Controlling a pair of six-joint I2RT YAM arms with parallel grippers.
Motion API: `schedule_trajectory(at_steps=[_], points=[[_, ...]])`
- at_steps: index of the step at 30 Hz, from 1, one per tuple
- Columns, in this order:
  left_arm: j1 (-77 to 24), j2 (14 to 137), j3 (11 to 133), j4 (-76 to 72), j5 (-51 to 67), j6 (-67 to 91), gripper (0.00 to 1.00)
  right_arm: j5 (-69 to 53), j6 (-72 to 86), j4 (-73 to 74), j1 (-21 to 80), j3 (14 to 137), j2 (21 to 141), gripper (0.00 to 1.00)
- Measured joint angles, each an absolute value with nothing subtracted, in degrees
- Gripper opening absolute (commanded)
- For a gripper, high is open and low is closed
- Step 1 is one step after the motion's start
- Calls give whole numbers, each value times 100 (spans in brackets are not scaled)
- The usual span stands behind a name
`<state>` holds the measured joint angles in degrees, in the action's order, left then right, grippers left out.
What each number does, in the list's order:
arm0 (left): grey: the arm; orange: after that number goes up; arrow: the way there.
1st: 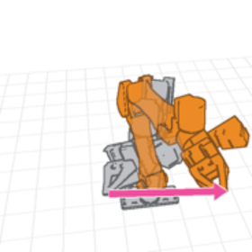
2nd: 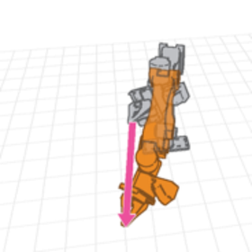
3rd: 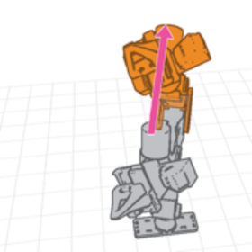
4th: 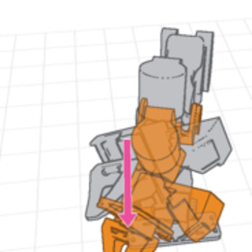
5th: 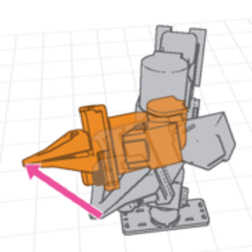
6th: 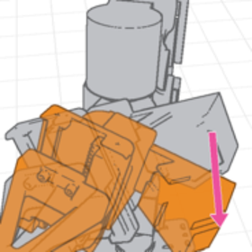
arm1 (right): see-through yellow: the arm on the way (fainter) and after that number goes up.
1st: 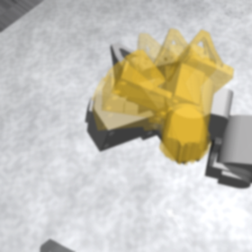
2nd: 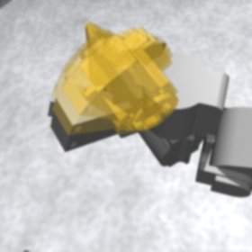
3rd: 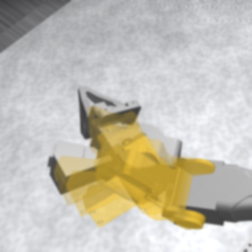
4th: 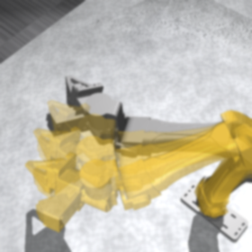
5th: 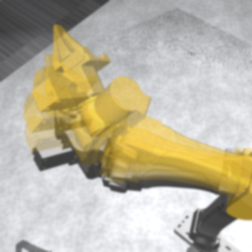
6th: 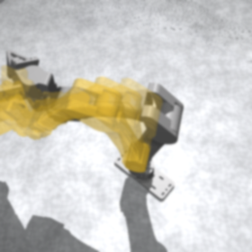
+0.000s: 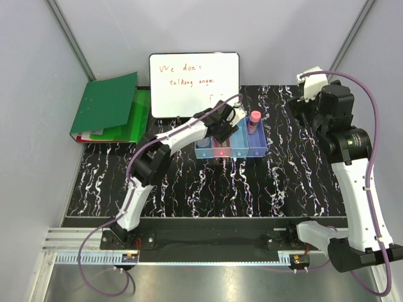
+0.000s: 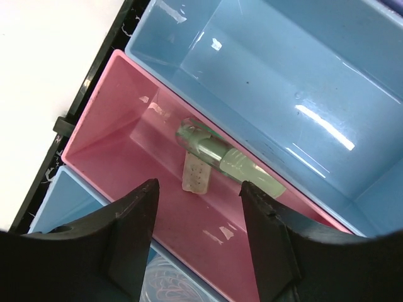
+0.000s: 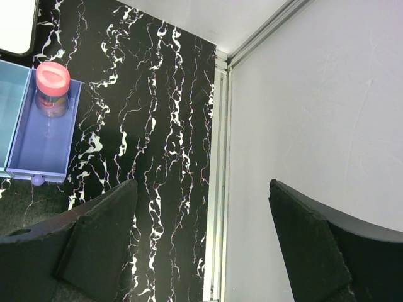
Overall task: Sort the stationery into containers
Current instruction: Place the pen in the storage box, then pick up the stationery from the center of the board.
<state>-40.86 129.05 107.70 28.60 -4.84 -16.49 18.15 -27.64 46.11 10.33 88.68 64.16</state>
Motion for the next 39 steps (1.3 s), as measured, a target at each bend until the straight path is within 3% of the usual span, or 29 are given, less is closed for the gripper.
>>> schedule_trajectory(at_steps=[8,17,20,27,39], points=[[-4086,12333,10597,2696,-373,-1684,61,1789,-2762,4626,1033,8774,6396,93],[-4125,10739,9935,2373,-397,-2508,64,1629,-2661,4652,1033,8567,6440,93],[-4125,9968,8936,2110,-602,-2995,78,1542,-2497,4661,1033,8462,6506,94],[-4023,9262,6923,1931,-1114,-3721,98,1302,-1723,4694,934,7992,6578,94],[-3505,8661,6394,1820,-1356,-3830,99,788,-1459,4978,679,7671,7609,93]])
